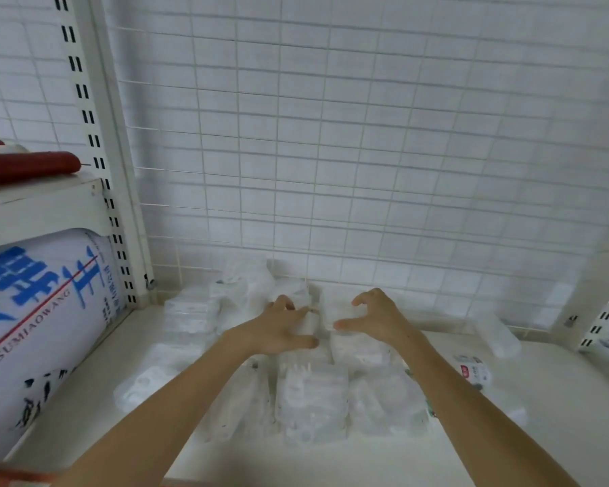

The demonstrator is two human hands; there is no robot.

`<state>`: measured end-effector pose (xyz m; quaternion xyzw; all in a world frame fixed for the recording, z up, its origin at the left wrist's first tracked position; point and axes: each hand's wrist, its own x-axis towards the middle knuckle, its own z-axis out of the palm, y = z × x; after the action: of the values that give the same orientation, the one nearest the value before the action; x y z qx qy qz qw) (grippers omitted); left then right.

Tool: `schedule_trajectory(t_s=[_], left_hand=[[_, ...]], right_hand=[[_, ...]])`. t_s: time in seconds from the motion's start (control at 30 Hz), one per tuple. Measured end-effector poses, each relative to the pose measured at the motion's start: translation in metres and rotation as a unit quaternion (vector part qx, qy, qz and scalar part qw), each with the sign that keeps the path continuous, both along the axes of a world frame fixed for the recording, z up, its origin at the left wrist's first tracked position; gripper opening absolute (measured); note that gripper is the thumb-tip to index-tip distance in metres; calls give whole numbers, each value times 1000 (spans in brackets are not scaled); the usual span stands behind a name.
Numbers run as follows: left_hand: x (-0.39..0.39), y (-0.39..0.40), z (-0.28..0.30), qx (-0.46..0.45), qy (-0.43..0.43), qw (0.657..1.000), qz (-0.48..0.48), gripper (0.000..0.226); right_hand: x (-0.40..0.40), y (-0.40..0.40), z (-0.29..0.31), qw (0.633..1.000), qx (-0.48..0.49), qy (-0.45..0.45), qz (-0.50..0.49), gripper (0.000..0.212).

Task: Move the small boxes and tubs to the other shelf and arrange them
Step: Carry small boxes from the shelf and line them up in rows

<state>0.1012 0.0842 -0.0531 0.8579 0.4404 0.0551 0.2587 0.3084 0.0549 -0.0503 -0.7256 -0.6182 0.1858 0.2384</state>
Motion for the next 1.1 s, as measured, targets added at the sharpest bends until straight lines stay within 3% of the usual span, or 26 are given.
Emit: schedule_trajectory(t_s=[0.13, 0.27, 0.53, 0.63, 0.7, 0.8, 0.9, 1.0, 1.1], left_hand=[[-10, 1, 0, -24, -154, 987, 48, 54], [-11, 5, 4, -92, -319, 933, 140, 42], [-7, 13, 7, -238, -434, 822, 280, 57], [-9, 14, 9, -277, -470, 787, 289, 33], [-14, 15, 6, -252, -466, 800, 282, 17], [-19, 16, 2, -200, -445, 834, 258, 19], [-23, 12, 3, -172, -444, 845, 245, 12], [-27, 15, 3, -175, -457, 833, 258, 31], [-31, 14, 7, -208, -483, 817, 238, 49]], right_hand=[[11, -3, -2, 998, 30, -50, 37, 51], [15, 0, -6, 996, 87, 17, 20, 39], [19, 6, -12, 995, 38, 77, 50, 37], [27, 2, -10, 989, -11, 114, 90, 42], [29, 0, -11, 985, 4, 146, 87, 36], [23, -3, -7, 978, 72, 188, 56, 22], [15, -7, 1, 970, 114, 213, -5, 35], [13, -10, 4, 969, 118, 205, -74, 42], [11, -13, 9, 950, 110, 270, -107, 46]])
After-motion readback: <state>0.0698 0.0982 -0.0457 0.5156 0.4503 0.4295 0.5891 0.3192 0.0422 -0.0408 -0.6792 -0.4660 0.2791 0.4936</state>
